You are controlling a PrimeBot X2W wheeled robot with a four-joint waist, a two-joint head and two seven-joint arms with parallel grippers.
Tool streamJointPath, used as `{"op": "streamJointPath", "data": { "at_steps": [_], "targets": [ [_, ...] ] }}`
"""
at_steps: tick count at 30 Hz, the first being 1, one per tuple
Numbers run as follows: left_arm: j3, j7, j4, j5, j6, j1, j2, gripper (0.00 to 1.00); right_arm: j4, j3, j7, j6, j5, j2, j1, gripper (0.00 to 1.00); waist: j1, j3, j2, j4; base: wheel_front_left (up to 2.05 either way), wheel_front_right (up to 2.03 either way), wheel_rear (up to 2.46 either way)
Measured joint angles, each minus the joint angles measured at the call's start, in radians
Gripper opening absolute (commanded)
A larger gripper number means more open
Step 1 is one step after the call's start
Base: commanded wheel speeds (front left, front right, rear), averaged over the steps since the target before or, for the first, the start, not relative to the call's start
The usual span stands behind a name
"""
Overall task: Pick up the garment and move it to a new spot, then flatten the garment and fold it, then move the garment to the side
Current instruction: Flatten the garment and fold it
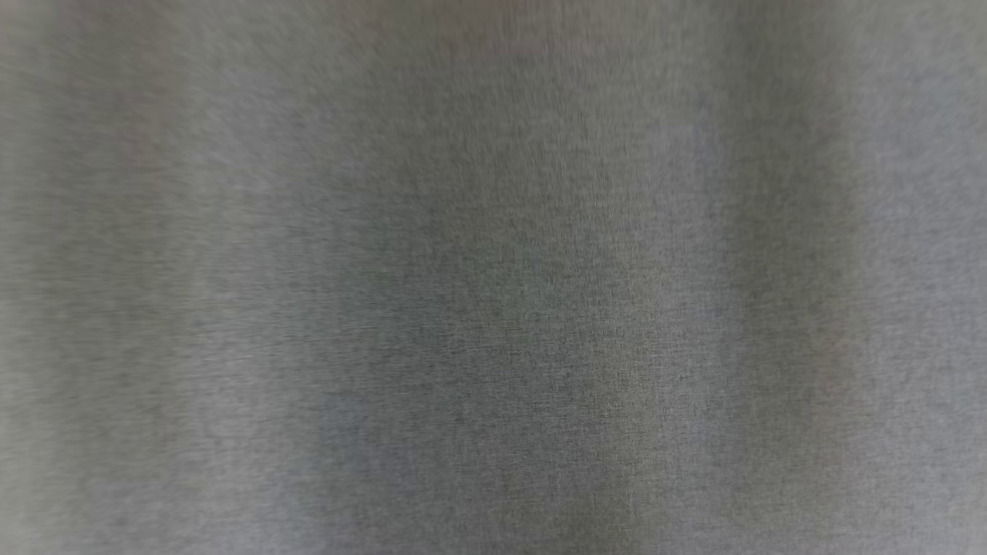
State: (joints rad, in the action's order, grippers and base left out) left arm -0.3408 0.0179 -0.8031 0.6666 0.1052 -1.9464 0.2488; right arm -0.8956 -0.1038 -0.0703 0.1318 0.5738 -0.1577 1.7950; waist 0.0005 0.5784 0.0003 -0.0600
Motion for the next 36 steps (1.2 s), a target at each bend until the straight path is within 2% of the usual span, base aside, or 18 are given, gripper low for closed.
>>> {"op": "streamJointPath", "data": {
  "at_steps": [5, 14, 29, 36],
  "targets": [
    [-0.027, 0.021, -0.121, -0.039, 0.002, -0.146, -0.01, 0.0, -0.136, -0.047, 0.046, 0.0, -0.09, 0.015, 0.154, 0.0, -0.0001, 0.073, 0.0, -0.024, 0.0, 0.0, 0.0],
    [-0.065, 0.07, -0.249, -0.061, 0.017, -0.253, -0.016, 0.0, -0.287, -0.081, 0.125, 0.0, -0.207, -0.002, 0.299, 0.0, -0.0004, 0.145, 0.0, -0.054, 0.0, 0.0, 0.0],
    [-0.109, 0.136, -0.364, -0.04, 0.024, -0.28, -0.011, 0.0, -0.371, -0.089, 0.159, 0.0, -0.259, -0.005, 0.325, 0.0, -0.0006, 0.2, -0.0002, -0.048, 0.0, 0.0, 0.0],
    [-0.087, 0.19, -0.347, 0.067, 0.026, -0.166, -0.019, 0.0, -0.384, -0.098, 0.176, 0.0, -0.275, -0.002, 0.258, 0.0, -0.0006, 0.177, -0.0003, -0.029, 0.0, 0.0, 0.0]
  ]
}}
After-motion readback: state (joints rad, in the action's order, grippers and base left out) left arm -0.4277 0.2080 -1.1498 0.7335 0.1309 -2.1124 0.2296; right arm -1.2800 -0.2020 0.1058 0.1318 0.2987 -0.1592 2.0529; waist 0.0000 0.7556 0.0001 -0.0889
